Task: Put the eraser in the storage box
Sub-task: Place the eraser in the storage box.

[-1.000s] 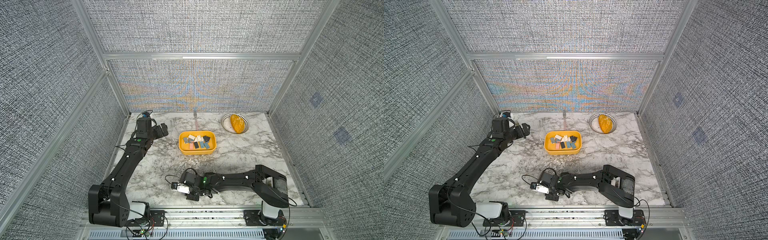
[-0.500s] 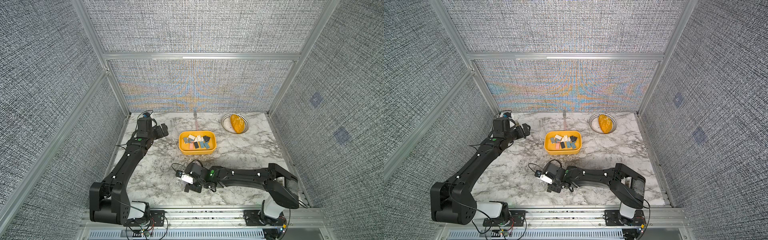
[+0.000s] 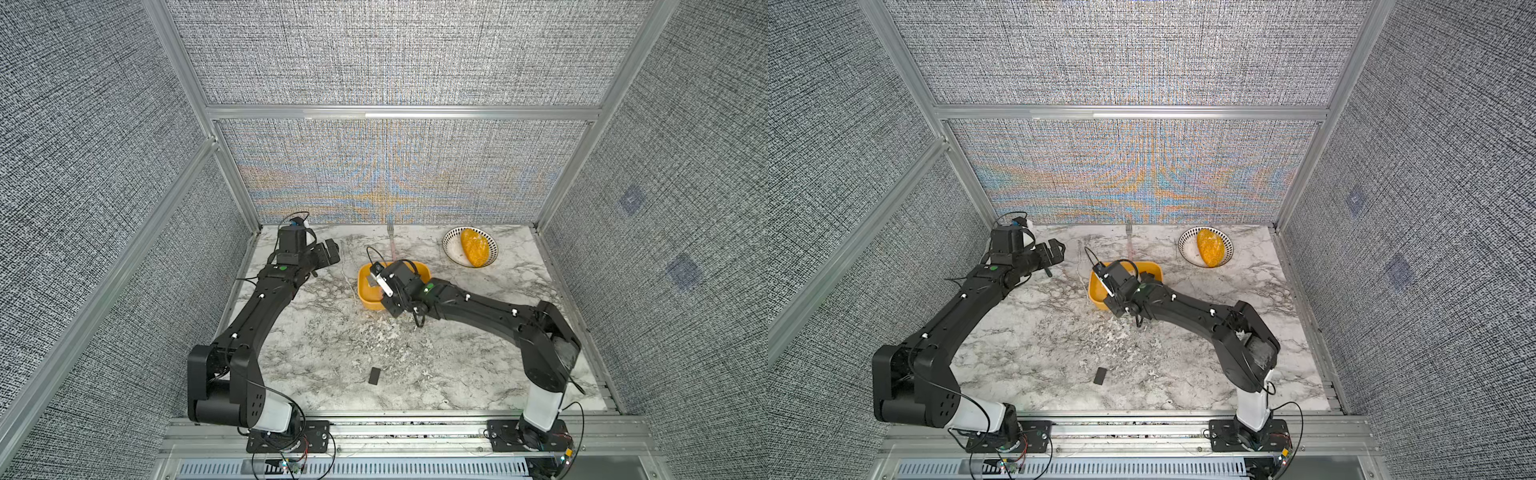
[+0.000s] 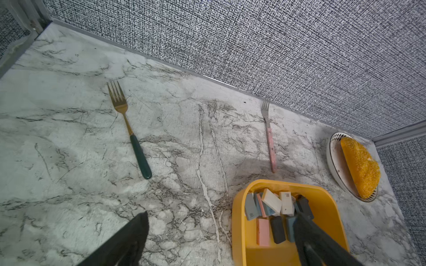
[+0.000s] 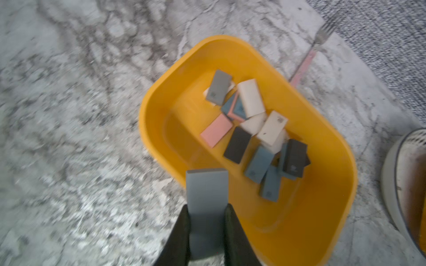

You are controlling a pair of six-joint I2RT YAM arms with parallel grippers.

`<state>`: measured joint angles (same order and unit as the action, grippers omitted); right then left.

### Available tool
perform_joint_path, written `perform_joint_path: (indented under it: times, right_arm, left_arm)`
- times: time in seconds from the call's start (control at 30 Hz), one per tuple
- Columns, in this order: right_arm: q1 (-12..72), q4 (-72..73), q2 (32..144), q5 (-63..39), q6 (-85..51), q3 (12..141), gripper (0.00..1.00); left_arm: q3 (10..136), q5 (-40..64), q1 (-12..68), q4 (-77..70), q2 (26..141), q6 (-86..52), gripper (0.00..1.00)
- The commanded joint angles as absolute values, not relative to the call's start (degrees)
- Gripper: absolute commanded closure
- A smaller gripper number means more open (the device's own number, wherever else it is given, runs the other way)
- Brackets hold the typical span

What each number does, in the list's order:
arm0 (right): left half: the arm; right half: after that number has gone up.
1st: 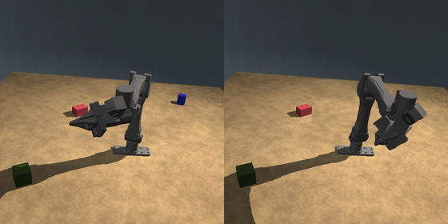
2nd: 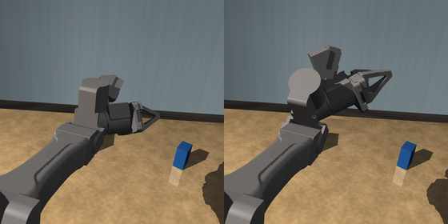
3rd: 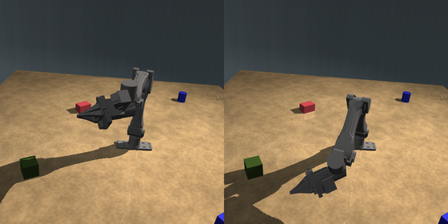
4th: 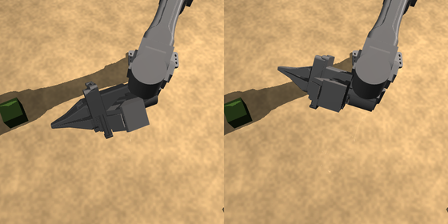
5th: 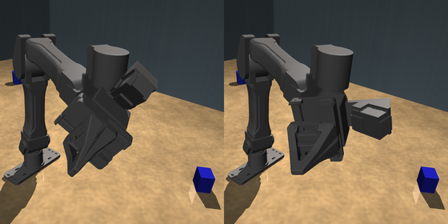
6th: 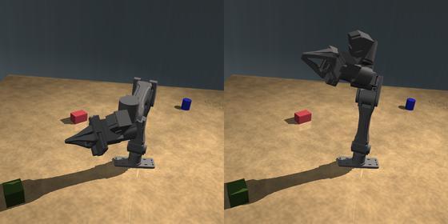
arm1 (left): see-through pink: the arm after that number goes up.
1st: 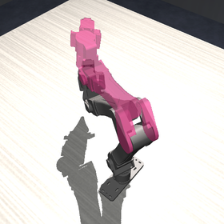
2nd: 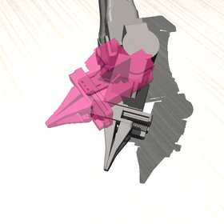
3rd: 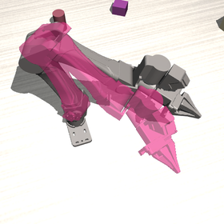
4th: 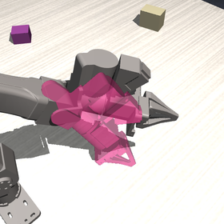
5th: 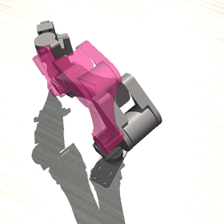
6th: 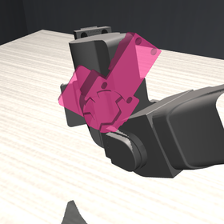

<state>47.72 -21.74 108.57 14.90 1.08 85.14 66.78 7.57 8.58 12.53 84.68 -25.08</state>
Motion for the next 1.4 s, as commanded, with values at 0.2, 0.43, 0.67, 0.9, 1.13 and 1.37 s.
perform_joint_path:
  times: [0.2,0.43,0.67,0.9,1.13,1.37]
  right_arm:
    - [39.99,-26.26,117.73,15.82,-3.04,96.47,0.84]
    - [38.31,-26.4,122.76,16.77,-3.21,99.02,0.84]
    - [37.91,-25.57,125.84,16.03,-3.41,100.25,0.84]
    - [37.63,-25.37,127.83,15.28,-3.0,102.26,0.84]
    - [37.62,-25.25,129.46,14.94,-3.01,103.23,0.83]
    - [37.63,-24.93,130.59,14.75,-3.08,103.56,0.82]
  left_arm:
    - [71.13,9.4,8.58,12.52,87.84,-24.41,0.0]
    - [72.46,9.62,8.59,12.57,89.92,-24.35,0.0]
    - [73.21,9.76,8.53,12.74,91.12,-24.28,0.0]
    - [73.39,9.93,8.53,12.83,91.49,-24.19,0.0]
    - [73.39,9.93,8.57,12.83,91.86,-24.08,0.0]
    - [73.48,9.87,8.53,12.92,91.96,-23.97,0.0]
